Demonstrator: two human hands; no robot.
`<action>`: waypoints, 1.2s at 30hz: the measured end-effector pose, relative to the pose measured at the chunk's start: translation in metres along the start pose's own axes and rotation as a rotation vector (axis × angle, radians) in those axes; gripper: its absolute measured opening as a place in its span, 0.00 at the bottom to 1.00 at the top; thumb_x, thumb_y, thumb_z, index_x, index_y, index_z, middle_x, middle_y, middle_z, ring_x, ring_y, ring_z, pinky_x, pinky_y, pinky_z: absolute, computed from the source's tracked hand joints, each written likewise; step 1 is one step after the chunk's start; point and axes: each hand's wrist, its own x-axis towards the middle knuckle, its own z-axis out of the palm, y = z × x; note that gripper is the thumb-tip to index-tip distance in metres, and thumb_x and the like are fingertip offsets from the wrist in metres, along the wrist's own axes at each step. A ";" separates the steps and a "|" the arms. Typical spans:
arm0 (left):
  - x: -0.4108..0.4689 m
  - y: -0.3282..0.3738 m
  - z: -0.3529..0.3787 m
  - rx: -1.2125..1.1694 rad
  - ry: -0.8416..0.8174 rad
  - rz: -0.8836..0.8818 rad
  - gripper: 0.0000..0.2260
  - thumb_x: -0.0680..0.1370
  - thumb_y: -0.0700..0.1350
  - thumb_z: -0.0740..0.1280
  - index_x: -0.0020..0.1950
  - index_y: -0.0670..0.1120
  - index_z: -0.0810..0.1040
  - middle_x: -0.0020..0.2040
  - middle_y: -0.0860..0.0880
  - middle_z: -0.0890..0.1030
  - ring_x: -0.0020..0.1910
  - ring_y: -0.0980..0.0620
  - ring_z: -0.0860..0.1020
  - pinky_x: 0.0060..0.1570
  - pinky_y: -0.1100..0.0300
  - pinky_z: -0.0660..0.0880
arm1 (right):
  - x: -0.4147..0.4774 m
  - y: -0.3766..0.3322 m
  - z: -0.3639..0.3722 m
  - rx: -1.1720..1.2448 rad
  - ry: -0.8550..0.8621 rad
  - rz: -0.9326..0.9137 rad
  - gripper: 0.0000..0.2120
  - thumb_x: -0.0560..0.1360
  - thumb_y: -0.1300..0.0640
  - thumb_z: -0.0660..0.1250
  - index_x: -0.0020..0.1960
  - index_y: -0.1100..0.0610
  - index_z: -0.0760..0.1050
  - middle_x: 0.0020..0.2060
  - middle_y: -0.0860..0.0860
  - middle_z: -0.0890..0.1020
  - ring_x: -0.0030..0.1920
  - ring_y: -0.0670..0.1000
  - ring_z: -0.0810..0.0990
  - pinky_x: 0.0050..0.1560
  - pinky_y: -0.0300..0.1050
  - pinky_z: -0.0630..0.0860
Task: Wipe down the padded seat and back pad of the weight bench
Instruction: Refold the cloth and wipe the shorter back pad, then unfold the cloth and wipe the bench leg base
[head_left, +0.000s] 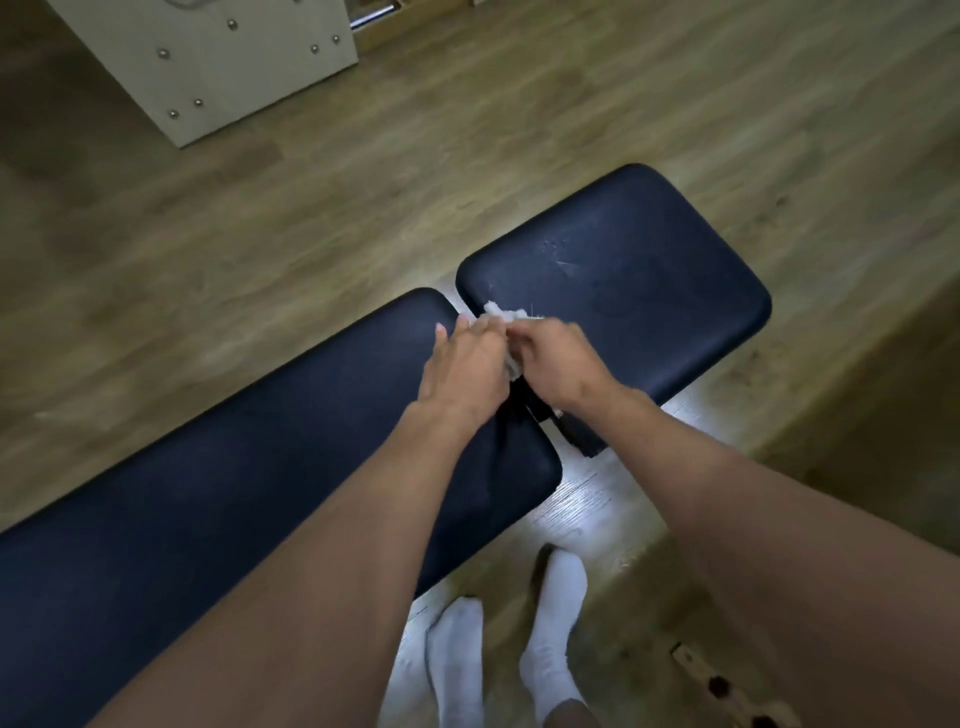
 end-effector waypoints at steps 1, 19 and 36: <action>-0.007 0.002 -0.004 -0.062 0.041 -0.013 0.16 0.77 0.39 0.61 0.65 0.44 0.69 0.60 0.43 0.76 0.62 0.40 0.72 0.64 0.45 0.67 | -0.005 -0.005 -0.004 0.078 0.022 0.036 0.13 0.75 0.60 0.59 0.51 0.49 0.80 0.40 0.48 0.84 0.43 0.48 0.81 0.42 0.34 0.76; -0.276 -0.076 0.035 -0.884 0.094 -0.492 0.10 0.73 0.51 0.61 0.34 0.48 0.73 0.33 0.55 0.76 0.36 0.52 0.73 0.38 0.57 0.69 | -0.217 -0.079 0.098 0.905 -0.139 0.383 0.07 0.72 0.61 0.71 0.50 0.60 0.79 0.38 0.54 0.84 0.38 0.50 0.83 0.35 0.44 0.79; -0.526 -0.328 0.208 -0.998 0.252 -0.797 0.03 0.73 0.40 0.73 0.44 0.42 0.80 0.40 0.46 0.81 0.36 0.55 0.76 0.35 0.67 0.70 | -0.325 -0.122 0.438 0.494 -0.420 0.301 0.01 0.69 0.60 0.74 0.39 0.55 0.84 0.33 0.51 0.84 0.32 0.46 0.80 0.31 0.36 0.73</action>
